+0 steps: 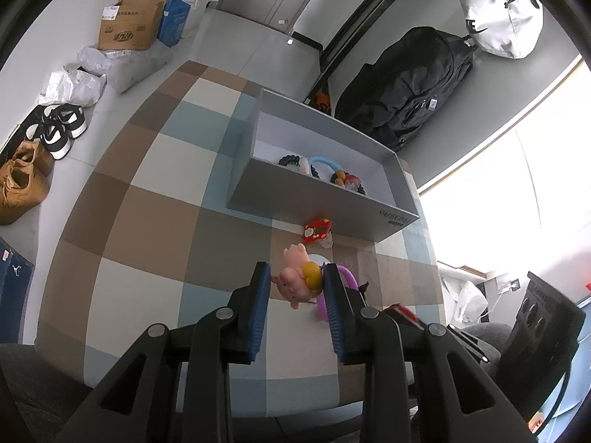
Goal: Organize jewelry
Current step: 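Lift the pink pig with the left gripper while the right gripper grasps the red rattle, then carry the pig and red rattle over the gray box and open both grippers, then withdraw both grippers from the box back toward the remaining toys, then grasp the purple ring teether with the left gripper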
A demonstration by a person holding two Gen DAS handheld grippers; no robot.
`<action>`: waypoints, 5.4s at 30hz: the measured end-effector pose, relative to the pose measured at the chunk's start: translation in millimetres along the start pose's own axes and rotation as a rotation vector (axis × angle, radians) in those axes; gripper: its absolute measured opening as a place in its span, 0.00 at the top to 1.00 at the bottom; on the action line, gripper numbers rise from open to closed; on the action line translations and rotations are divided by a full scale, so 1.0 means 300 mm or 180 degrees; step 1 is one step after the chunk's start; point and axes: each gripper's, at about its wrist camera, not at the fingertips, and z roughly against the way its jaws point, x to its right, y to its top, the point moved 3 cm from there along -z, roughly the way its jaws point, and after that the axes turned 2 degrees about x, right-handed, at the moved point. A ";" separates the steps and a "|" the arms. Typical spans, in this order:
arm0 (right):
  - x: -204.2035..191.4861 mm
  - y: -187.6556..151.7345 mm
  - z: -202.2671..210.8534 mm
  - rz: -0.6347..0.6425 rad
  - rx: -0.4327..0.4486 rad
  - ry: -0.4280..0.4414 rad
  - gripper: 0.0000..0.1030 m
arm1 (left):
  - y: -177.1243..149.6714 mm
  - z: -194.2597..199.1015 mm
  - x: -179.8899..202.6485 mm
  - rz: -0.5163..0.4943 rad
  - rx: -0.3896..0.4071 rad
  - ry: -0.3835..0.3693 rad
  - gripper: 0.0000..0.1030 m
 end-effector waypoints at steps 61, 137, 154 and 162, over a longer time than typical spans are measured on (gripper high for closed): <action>0.140 0.484 -0.202 -0.0155 0.0286 0.0543 0.86 | 0.299 -0.219 0.147 -0.0587 0.0123 0.0078 0.73; 0.216 0.137 0.036 -0.0423 0.0386 0.0062 0.00 | -0.072 -0.121 0.124 -0.0799 -0.0063 0.0755 0.21; 0.215 0.131 0.030 -0.0446 0.0331 0.0067 0.00 | -0.083 -0.159 0.136 -0.0806 -0.0219 0.0686 0.77; 0.214 0.135 0.035 -0.0458 0.0340 0.0095 0.00 | -0.069 -0.177 0.135 -0.0848 -0.0285 0.0731 0.95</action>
